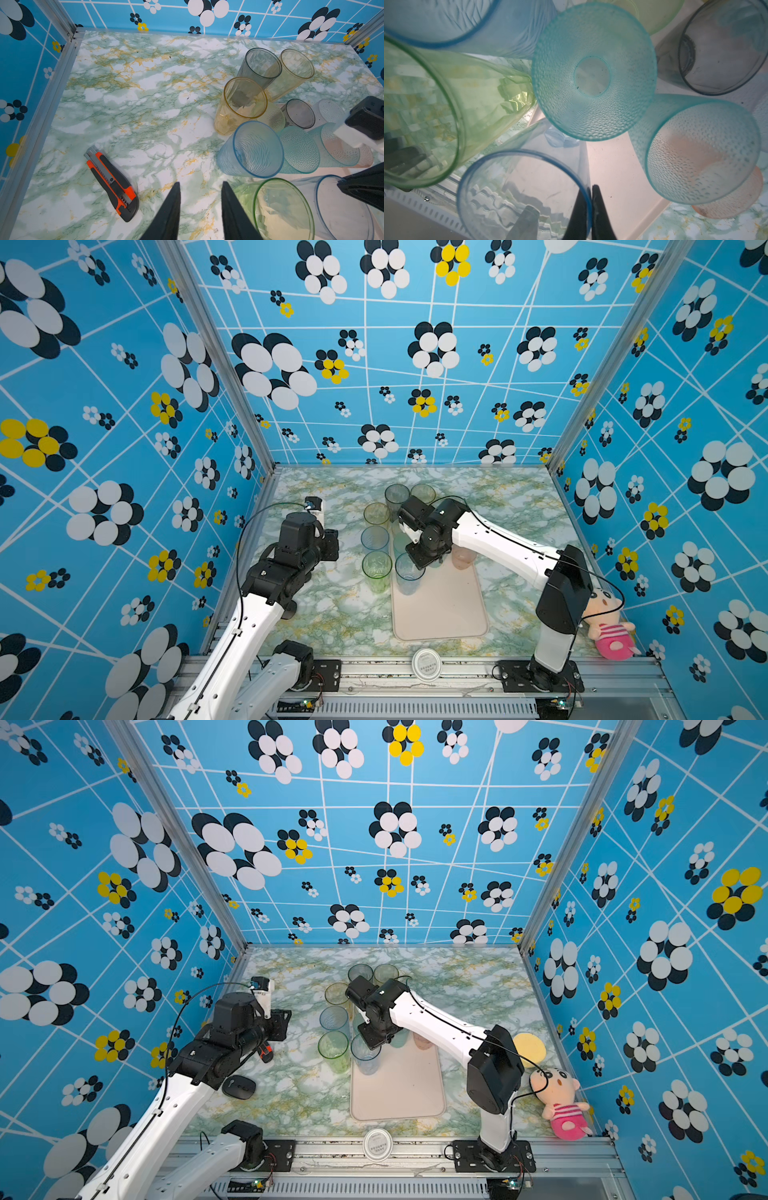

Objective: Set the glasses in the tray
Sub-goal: 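Lower the clear blue-rimmed glass onto the tray beside the teal glasses, then open the right gripper to release the clear blue-rimmed glass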

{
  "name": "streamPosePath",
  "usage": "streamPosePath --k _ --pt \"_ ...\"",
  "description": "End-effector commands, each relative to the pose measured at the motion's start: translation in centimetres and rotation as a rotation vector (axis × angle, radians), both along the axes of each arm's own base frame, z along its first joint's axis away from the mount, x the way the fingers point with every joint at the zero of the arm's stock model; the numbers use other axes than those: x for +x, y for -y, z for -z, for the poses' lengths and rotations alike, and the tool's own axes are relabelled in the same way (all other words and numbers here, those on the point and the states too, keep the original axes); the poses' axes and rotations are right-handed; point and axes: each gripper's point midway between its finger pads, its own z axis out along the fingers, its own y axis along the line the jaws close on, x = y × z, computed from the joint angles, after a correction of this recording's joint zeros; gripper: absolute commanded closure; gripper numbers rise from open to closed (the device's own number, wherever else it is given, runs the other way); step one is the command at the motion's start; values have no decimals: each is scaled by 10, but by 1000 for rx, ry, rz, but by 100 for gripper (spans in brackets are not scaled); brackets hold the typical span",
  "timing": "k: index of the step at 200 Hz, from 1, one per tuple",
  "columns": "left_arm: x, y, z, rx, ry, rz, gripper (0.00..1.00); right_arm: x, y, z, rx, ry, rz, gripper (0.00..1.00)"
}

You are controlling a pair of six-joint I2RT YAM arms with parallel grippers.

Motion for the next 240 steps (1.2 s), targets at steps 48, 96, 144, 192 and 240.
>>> streamPosePath --k 48,96,144,192,240 --pt "0 1 -8 -4 -5 15 65 2 -10 7 24 -23 -17 99" --pt "-1 1 -5 -2 -18 18 65 2 -10 4 31 -14 -15 90" --pt "-3 0 -3 3 -26 15 65 2 -9 2 35 -11 -13 85" --pt "-4 1 0 5 -39 21 65 2 -7 -3 41 1 -9 79" --pt "-6 2 4 -1 -54 26 66 2 -5 -9 46 19 -4 75"
